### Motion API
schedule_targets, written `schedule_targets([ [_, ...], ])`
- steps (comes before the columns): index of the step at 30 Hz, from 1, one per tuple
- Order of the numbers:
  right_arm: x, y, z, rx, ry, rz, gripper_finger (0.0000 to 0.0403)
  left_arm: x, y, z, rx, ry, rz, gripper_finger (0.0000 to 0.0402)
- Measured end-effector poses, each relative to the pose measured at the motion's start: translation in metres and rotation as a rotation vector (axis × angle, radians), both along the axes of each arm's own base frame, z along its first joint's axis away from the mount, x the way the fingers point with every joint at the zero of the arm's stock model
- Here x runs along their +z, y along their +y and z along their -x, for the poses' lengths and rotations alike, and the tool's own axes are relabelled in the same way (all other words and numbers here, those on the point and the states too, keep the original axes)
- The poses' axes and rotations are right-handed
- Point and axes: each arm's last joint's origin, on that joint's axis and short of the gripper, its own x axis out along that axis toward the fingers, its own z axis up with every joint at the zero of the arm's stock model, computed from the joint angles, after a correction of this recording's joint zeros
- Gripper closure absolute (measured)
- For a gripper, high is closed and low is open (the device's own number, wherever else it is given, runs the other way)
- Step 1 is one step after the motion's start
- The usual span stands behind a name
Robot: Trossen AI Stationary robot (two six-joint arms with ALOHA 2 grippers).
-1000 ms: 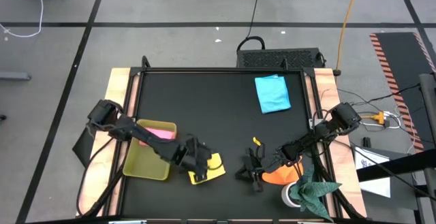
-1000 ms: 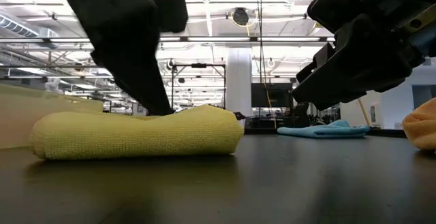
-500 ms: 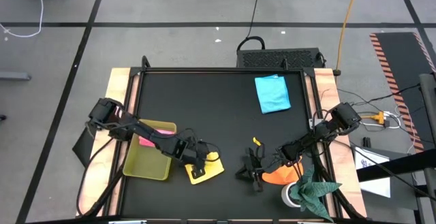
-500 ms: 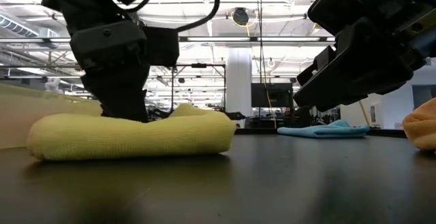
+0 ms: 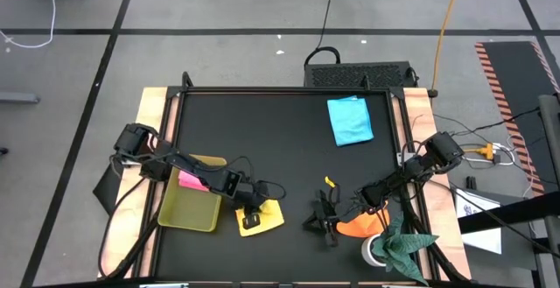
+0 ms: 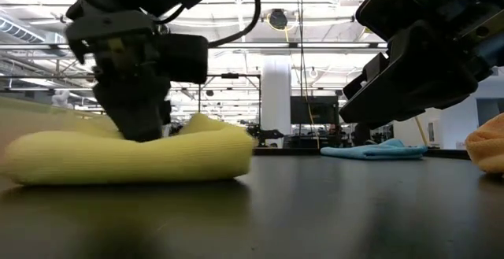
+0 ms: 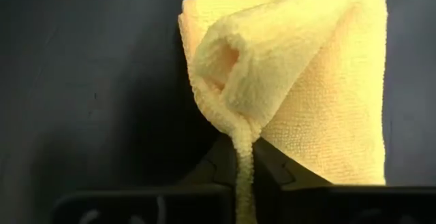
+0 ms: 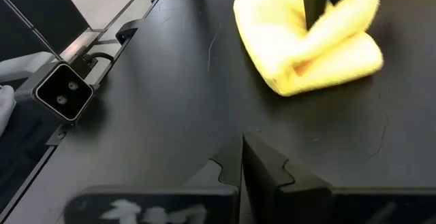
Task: Fold microfiber towels
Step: Put the yellow microfiber towel into the yellow bin
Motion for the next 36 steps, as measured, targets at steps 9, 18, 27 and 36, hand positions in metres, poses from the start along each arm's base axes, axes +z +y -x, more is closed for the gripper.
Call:
schedule_targets([
  [9,0.0,0.0,0.0,0.003,0.002,0.0,0.0399,0.045,-0.004,0.014,-0.091,-0.128,0.028,0.039],
  [18,-0.002,0.0,0.001,0.002,0.016,0.008,0.0399,0.105,-0.001,0.048,-0.14,-0.26,0.048,0.0392],
  [27,-0.002,0.0,0.001,0.002,0.021,0.01,0.0399,0.139,0.014,0.112,-0.156,-0.147,0.013,0.0393],
  [36,-0.002,0.0,0.001,0.001,0.018,0.01,0.0399,0.14,0.034,0.162,0.004,0.177,-0.023,0.0392],
])
